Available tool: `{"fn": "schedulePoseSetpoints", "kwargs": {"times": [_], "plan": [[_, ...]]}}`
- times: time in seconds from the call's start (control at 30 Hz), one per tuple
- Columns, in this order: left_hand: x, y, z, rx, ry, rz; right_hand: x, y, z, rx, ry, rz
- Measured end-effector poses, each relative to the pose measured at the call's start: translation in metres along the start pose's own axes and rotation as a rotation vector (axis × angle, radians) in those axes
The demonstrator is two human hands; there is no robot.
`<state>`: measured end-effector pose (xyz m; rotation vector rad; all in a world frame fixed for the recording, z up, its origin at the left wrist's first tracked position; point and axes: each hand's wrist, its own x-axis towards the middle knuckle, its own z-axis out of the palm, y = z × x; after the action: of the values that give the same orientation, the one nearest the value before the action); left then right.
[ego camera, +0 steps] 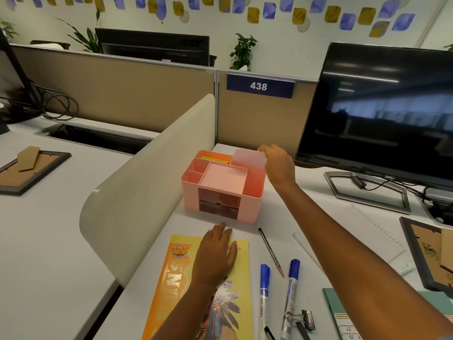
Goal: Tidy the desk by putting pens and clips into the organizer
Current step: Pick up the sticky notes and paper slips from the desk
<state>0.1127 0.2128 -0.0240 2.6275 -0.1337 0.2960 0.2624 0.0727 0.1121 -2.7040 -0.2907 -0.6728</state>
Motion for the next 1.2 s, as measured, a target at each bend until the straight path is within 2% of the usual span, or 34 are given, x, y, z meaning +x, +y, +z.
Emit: {"fn": "schedulePoseSetpoints", "kwargs": {"times": [0.13, 0.27, 0.6, 0.8, 0.87, 0.97, 1.13, 1.2], "plan": [[-0.001, 0.001, -0.002, -0.016, -0.025, -0.008, 0.007, -0.004, 0.002, -0.171, -0.062, -0.114], [-0.001, 0.002, -0.002, 0.008, -0.014, -0.006, 0.01, -0.011, 0.01, -0.291, -0.126, -0.154], [-0.001, 0.001, -0.005, -0.019, -0.061, -0.024, 0.005, -0.013, 0.017, -0.267, -0.218, -0.124], [0.0, 0.0, -0.004, -0.005, -0.052, -0.023, 0.004, -0.011, 0.023, -0.29, -0.449, -0.006], [0.0, 0.001, -0.005, -0.009, -0.043, -0.019, 0.003, -0.011, 0.024, -0.232, -0.396, 0.006], [0.0, 0.001, -0.006, 0.015, -0.037, -0.022, -0.001, -0.014, 0.024, -0.131, -0.206, -0.055], [0.0, 0.0, -0.005, 0.051, -0.017, 0.0, -0.009, -0.022, 0.023, -0.123, -0.305, -0.069], [0.0, 0.0, -0.003, 0.043, -0.011, 0.013, -0.012, -0.019, 0.021, -0.053, -0.243, -0.047]]}}
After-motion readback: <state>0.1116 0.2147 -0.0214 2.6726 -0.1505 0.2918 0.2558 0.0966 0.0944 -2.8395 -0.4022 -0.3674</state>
